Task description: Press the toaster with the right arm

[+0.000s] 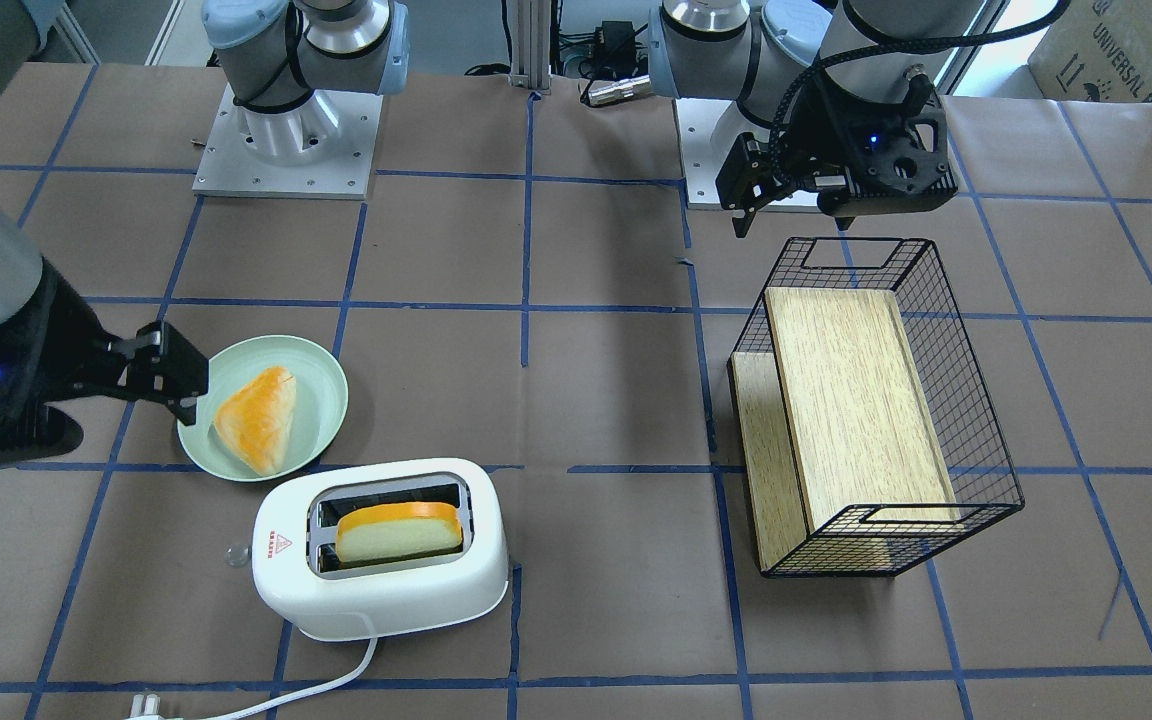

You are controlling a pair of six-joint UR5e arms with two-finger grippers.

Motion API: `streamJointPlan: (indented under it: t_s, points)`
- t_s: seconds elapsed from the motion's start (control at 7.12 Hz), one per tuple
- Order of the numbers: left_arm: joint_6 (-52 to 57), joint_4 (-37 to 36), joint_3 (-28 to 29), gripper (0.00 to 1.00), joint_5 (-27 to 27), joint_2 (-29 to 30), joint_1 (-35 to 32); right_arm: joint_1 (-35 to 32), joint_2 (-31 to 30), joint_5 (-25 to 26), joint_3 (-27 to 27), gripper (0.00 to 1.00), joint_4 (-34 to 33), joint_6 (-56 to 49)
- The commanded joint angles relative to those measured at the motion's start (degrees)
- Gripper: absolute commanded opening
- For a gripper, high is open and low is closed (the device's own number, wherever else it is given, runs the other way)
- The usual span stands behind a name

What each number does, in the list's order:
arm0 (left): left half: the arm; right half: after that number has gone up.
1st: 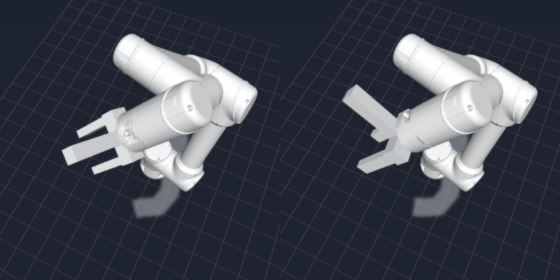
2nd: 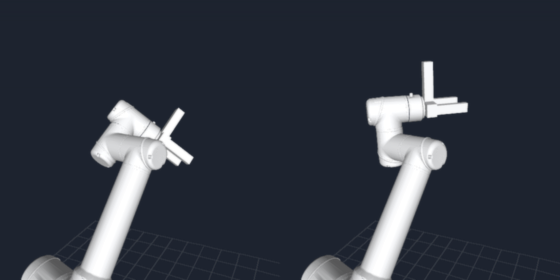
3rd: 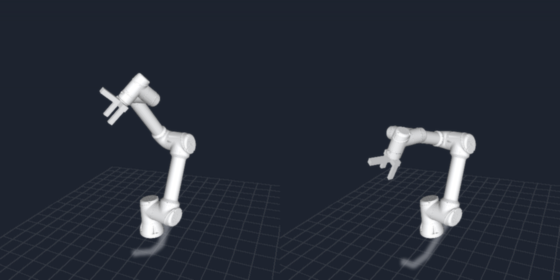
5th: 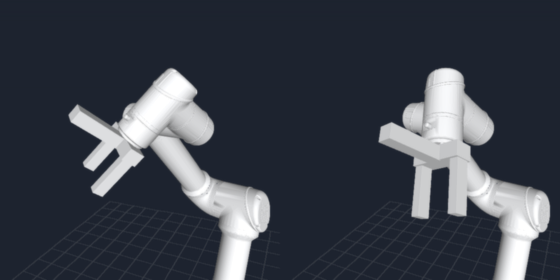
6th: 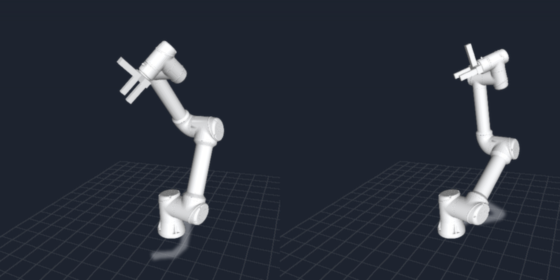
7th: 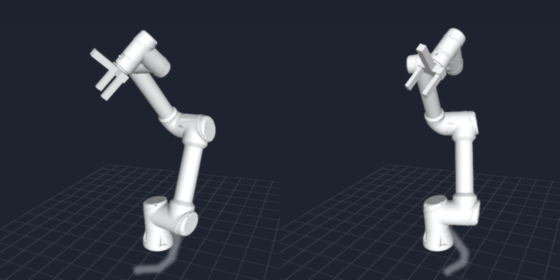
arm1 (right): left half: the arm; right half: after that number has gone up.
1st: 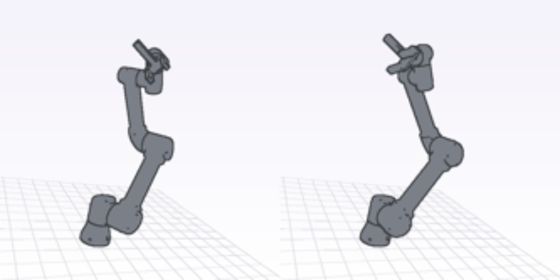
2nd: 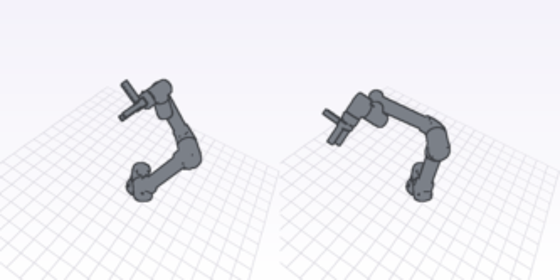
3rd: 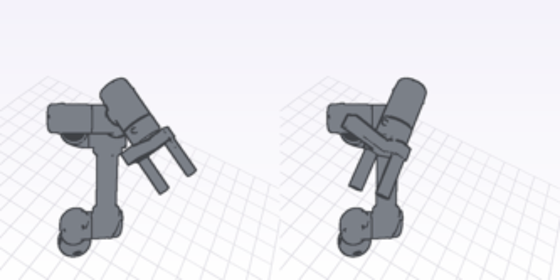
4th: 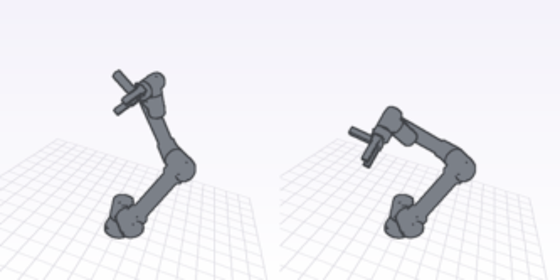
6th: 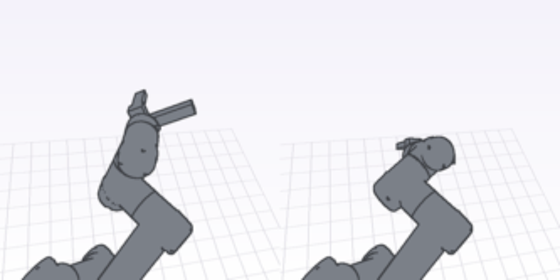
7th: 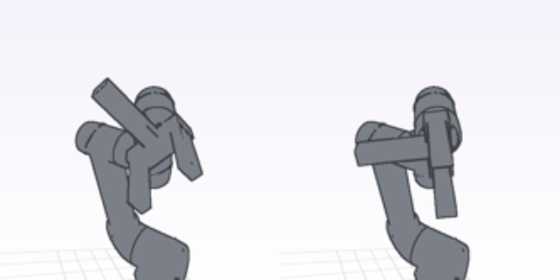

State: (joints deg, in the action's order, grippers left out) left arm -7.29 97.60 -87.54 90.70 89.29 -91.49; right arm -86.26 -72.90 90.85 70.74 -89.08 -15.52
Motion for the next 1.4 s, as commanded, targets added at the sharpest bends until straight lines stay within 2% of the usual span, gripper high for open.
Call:
streamJointPlan:
  t_s: [0.0,0.14,0.28,1.26]
  points:
    - [0.0,0.0,0.0,1.0,0.0,0.0,0.0,0.0,-8.4,0.6,9.2,1.0,0.0,0.6]
    - [0.0,0.0,0.1,1.0,0.0,0.0,0.0,-0.1,-10.2,0.4,10.1,1.0,2.1,1.3]
    - [0.0,0.0,0.0,1.0,0.0,0.0,0.0,0.0,-10.4,0.6,9.6,1.0,7.6,2.6]
    - [0.0,0.0,0.0,1.0,0.0,-0.1,0.0,0.1,-10.2,0.6,10.1,1.0,7.4,2.5]
